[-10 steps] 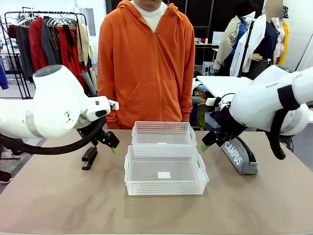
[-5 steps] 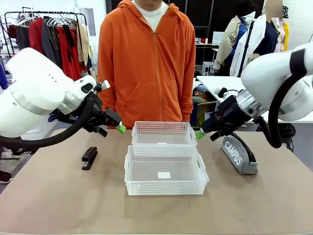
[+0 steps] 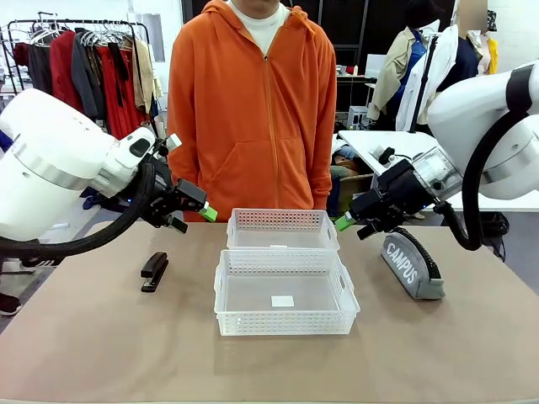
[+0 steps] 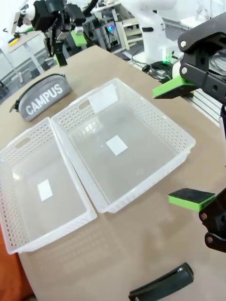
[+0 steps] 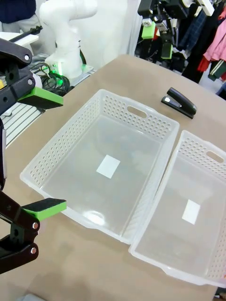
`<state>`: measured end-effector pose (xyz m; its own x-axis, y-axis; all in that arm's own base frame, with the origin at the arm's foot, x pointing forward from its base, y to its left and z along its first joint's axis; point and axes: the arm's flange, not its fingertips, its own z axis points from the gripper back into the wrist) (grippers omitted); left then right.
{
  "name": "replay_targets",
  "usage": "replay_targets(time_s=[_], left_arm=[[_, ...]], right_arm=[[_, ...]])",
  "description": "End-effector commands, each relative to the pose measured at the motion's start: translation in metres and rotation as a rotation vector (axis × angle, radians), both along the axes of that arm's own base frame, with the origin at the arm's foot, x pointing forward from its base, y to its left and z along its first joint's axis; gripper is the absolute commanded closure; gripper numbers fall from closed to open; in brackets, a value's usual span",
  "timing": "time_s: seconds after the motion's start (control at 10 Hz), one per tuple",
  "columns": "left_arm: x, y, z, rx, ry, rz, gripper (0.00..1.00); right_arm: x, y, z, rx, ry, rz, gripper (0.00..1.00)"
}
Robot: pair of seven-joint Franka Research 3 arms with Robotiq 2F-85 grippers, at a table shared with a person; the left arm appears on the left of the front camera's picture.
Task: Distribute items into two baskets.
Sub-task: Pick up the Pencil pouch that the person points to.
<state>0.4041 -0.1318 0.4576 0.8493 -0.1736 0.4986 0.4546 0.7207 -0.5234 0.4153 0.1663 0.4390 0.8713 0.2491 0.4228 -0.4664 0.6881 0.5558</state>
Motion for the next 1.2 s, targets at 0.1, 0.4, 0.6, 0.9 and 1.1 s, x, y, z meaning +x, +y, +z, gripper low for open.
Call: replay_targets(time_s=[0.1, 0.4, 0.6, 0.9, 1.1], left_arm=[[0.001, -0.001, 0.002, 0.008, 0.002, 0.000, 0.00], [0.007, 0.001, 0.006, -0.172, 0.186, -0.018, 0.00], [0.011, 0.002, 0.025, -0.341, 0.275, -0.068, 0.00], [0.016, 0.012, 0.053, -0.532, 0.272, -0.015, 0.00], [0.017, 0.022, 0.063, -0.645, 0.290, -0.007, 0.00]], right_arm=[[-0.001, 0.002, 0.001, -0.015, -0.008, -0.008, 0.00], [0.004, 0.008, 0.001, 0.079, 0.065, -0.034, 0.00], [0.009, 0.016, 0.016, 0.252, 0.191, -0.025, 0.00], [0.020, 0.013, 0.048, 0.476, 0.239, -0.090, 0.00], [0.026, 0.003, 0.073, 0.605, 0.304, -0.120, 0.00]])
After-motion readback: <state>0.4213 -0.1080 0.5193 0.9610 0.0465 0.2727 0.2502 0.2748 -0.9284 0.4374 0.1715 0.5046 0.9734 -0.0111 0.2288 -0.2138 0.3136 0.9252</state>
